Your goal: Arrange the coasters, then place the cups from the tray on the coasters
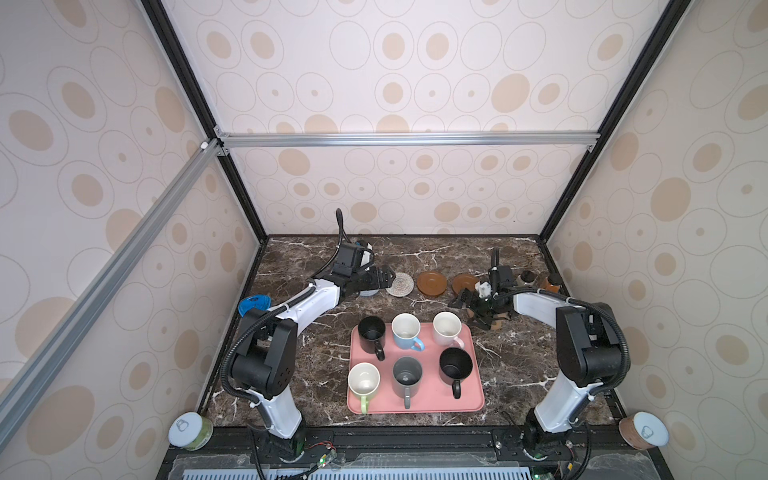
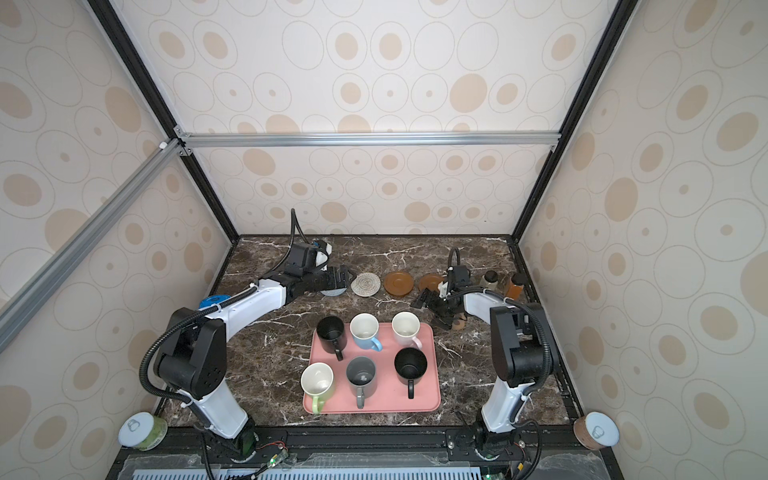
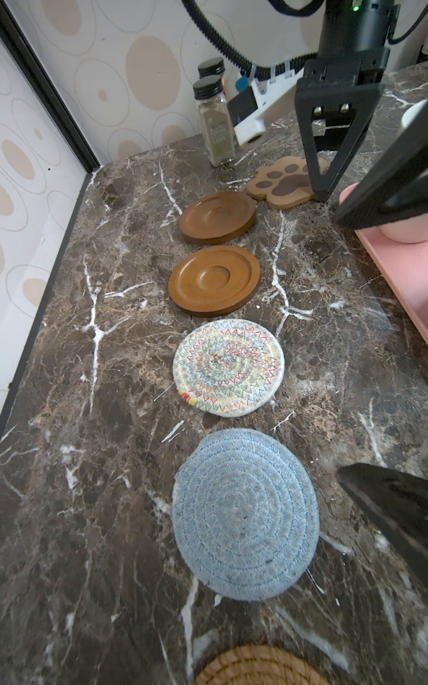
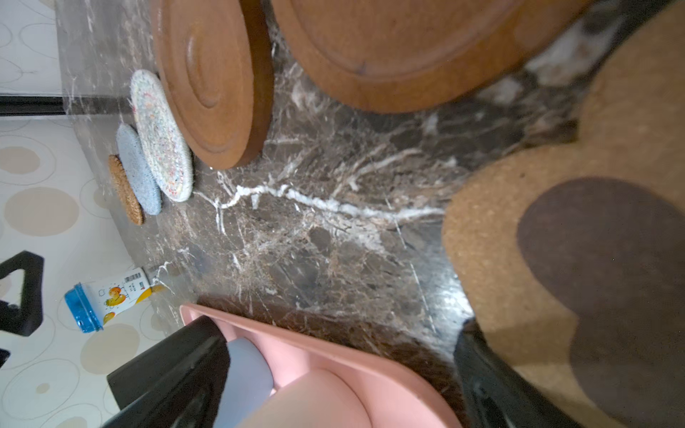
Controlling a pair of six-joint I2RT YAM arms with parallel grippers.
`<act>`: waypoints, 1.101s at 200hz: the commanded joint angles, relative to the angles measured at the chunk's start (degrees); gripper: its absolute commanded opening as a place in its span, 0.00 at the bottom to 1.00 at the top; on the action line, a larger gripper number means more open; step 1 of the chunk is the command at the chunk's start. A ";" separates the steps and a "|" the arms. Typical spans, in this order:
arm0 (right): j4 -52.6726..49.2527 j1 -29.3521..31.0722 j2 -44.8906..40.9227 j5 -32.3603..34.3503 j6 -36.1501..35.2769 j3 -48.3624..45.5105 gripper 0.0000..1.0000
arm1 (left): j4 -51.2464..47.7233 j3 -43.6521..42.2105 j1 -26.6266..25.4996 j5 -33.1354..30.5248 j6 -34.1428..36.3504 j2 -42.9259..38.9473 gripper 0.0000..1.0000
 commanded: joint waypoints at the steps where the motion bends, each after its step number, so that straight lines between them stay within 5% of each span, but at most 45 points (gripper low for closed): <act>1: -5.53 0.04 -1.09 5.59 -1.65 0.41 0.99 | 0.46 -0.23 0.45 0.13 0.05 -1.71 1.00; 161: -17.02 -3.74 -5.13 19.11 -10.01 0.90 0.99 | 0.90 -1.49 0.45 0.64 -0.21 -1.97 1.00; 220: -16.24 -5.17 -0.29 18.79 -12.70 5.55 0.99 | 0.59 -2.05 0.54 0.59 0.03 -2.50 1.00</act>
